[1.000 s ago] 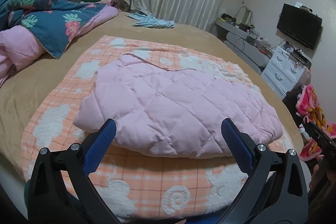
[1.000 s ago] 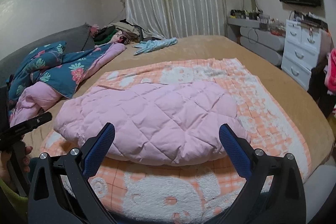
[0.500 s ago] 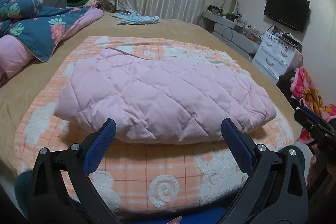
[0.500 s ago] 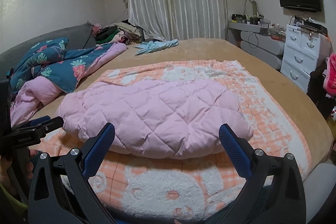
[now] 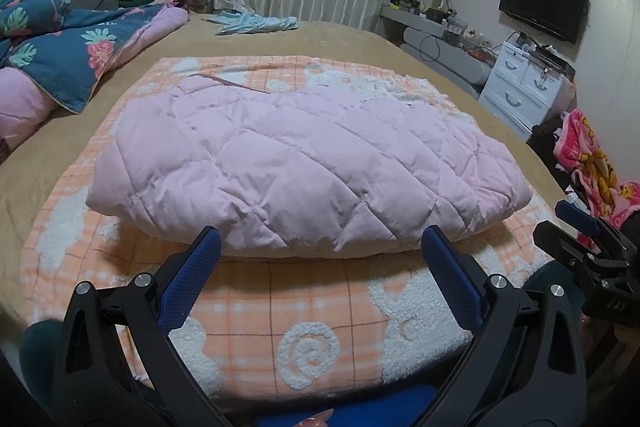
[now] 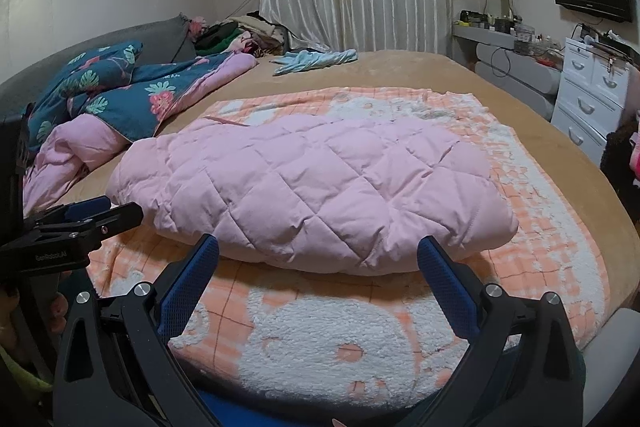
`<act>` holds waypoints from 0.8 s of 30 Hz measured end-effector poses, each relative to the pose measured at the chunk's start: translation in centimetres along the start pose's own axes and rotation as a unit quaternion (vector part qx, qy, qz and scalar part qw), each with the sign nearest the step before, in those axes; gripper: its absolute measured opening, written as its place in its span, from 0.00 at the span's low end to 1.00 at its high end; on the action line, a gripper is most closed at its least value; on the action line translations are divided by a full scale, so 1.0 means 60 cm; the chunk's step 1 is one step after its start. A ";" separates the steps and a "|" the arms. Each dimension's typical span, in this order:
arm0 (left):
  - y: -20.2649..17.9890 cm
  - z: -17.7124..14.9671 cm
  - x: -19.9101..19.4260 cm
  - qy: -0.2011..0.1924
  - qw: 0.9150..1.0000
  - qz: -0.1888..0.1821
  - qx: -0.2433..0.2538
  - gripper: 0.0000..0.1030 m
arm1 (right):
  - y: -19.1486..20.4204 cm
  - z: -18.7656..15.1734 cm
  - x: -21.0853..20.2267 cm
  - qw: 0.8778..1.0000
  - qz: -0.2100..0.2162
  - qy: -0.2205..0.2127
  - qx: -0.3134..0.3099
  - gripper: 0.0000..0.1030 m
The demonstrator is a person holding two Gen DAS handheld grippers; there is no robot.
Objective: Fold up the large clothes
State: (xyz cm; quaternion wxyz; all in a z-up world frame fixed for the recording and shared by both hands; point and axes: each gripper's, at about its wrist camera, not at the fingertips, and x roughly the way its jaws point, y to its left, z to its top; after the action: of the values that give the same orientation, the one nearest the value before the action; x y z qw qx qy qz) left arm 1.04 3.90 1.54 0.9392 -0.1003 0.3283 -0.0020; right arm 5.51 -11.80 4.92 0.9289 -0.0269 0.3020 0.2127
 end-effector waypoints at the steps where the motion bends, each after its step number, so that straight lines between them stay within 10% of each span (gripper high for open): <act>1: 0.001 0.000 0.000 -0.001 1.000 0.000 -0.001 0.91 | 0.000 0.000 0.001 1.000 0.000 0.002 0.000 0.96; 24: 0.001 0.000 -0.006 -0.002 1.000 -0.002 0.003 0.91 | -0.004 0.000 -0.005 1.000 -0.002 0.000 -0.001 0.96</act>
State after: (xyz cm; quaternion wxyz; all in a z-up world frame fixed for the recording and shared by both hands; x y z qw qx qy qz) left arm 0.72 3.97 1.75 0.9401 -0.0975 0.3265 -0.0045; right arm 5.41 -12.10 5.08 0.9292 -0.0291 0.3020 0.2111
